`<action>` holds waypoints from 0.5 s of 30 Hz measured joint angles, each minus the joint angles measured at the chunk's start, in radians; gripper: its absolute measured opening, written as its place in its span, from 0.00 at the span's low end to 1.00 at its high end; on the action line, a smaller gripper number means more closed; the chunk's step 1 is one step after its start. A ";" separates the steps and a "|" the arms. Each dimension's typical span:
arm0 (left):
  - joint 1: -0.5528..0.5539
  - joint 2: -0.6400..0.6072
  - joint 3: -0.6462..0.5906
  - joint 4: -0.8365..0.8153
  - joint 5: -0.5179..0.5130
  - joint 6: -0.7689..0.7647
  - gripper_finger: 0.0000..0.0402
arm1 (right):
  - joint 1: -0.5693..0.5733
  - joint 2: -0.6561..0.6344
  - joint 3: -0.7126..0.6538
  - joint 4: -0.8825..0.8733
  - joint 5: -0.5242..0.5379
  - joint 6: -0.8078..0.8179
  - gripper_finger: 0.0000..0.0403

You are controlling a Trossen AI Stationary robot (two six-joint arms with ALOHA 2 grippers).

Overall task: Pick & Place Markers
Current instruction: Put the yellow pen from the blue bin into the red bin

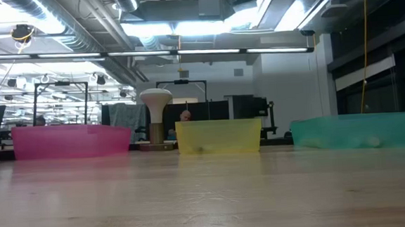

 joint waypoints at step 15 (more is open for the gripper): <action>0.011 -0.010 0.000 -0.016 -0.053 0.031 0.06 | 0.000 -0.027 0.000 -0.041 0.046 -0.001 0.53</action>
